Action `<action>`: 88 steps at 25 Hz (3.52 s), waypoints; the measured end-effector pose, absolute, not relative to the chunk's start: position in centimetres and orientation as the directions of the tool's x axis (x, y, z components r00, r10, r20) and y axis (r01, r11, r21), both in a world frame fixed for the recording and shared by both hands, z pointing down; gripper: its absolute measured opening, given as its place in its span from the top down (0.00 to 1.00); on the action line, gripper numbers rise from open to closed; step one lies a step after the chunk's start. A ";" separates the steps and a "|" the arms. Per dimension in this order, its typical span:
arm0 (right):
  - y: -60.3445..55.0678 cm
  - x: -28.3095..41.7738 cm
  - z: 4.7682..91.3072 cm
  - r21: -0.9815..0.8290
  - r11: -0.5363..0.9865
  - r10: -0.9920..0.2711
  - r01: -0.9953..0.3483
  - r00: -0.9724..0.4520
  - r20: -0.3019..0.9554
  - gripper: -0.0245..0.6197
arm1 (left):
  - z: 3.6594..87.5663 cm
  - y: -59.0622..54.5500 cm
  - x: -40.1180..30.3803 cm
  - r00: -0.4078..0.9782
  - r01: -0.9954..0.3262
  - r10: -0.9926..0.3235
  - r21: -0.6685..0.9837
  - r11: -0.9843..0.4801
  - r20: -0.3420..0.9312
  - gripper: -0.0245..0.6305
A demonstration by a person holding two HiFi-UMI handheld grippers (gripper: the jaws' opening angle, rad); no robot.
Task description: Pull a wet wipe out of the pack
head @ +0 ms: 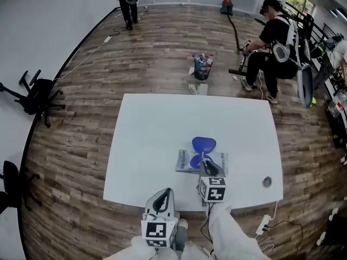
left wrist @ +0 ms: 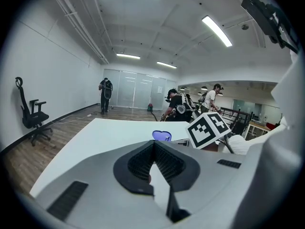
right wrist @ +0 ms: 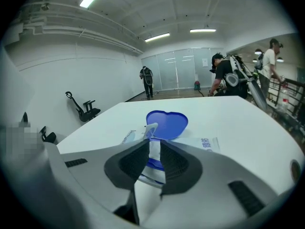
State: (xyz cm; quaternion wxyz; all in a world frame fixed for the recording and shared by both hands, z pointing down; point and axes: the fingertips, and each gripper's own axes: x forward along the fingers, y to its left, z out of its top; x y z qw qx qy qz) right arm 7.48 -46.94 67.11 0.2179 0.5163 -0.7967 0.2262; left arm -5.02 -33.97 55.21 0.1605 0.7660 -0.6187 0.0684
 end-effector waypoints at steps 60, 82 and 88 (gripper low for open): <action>-45.7 8.1 64.9 -0.113 0.307 -0.775 -0.945 -0.317 0.546 0.95 | 54.8 -34.1 -4.6 0.263 -0.959 -0.925 0.179 -0.219 0.276 0.96; -46.1 8.9 61.4 -0.082 0.290 -0.816 -0.954 -0.291 0.500 0.95 | 53.6 -33.9 -5.0 0.260 -0.958 -0.937 0.185 -0.219 0.235 0.96; -46.3 9.5 60.0 -0.091 0.290 -0.827 -0.953 -0.297 0.477 0.95 | 53.0 -34.0 -4.4 0.266 -0.956 -0.939 0.187 -0.227 0.219 0.96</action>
